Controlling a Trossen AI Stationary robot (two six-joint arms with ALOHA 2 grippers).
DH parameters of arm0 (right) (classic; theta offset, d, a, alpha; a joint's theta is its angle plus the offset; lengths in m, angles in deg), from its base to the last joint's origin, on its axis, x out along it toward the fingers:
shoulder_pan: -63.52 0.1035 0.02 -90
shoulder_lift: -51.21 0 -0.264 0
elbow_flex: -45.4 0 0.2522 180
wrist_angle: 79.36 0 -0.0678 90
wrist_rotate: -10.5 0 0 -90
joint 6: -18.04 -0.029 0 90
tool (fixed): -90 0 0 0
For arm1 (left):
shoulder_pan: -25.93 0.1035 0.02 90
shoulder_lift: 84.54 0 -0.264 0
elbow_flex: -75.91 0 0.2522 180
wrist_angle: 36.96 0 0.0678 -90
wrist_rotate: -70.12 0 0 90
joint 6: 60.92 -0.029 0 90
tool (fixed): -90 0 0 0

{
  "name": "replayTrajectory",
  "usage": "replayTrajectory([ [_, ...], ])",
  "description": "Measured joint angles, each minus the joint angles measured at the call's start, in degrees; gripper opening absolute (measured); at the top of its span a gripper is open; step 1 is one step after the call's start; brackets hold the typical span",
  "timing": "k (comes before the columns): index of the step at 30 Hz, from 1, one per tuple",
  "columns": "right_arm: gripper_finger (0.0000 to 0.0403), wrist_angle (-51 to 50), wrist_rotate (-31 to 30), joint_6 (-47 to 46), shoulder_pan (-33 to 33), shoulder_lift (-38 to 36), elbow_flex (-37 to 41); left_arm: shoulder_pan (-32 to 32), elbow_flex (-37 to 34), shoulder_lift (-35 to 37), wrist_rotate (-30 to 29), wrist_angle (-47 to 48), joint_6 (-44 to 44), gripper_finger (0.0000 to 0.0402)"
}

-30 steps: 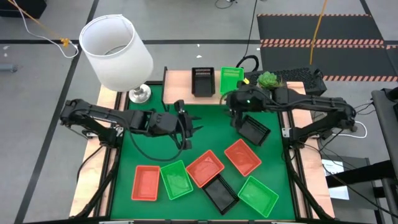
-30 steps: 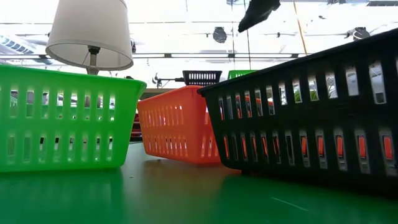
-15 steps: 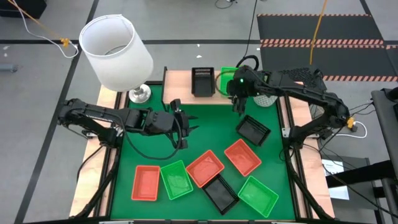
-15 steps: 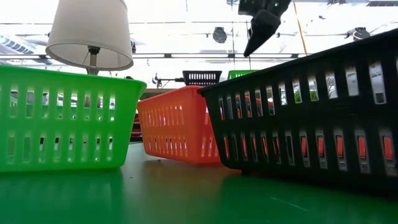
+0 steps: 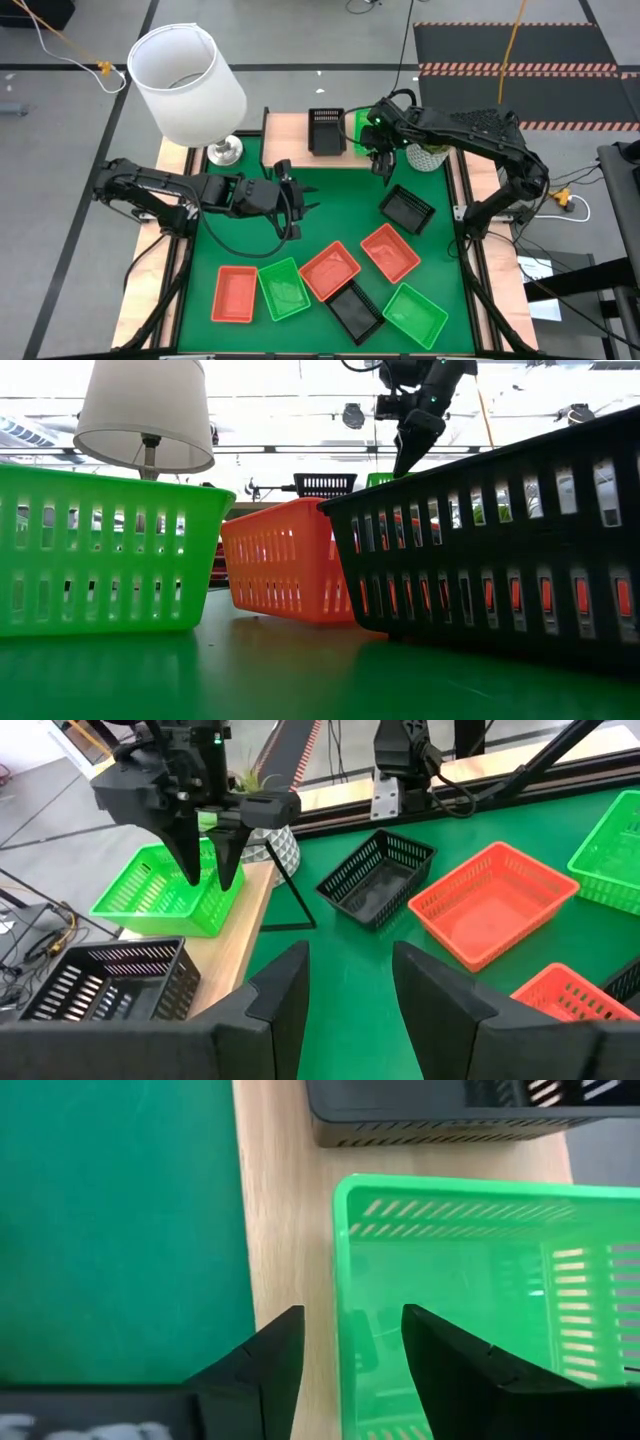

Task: Stack baskets on shelf by color
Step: Adjust the green basket on the shelf

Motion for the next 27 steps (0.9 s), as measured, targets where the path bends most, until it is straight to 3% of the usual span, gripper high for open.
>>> replayTrajectory([
  [16,0.0060,0.1,-0.1,1.5,0.0,0.0,0.0,0.0,0.0,0.0,0.1,0.0,0.1,0.0147],
  [27,0.0045,-0.1,-0.1,5.2,0.0,0.0,0.0,0.0,0.0,0.0,0.1,0.0,0.0,0.0147],
])
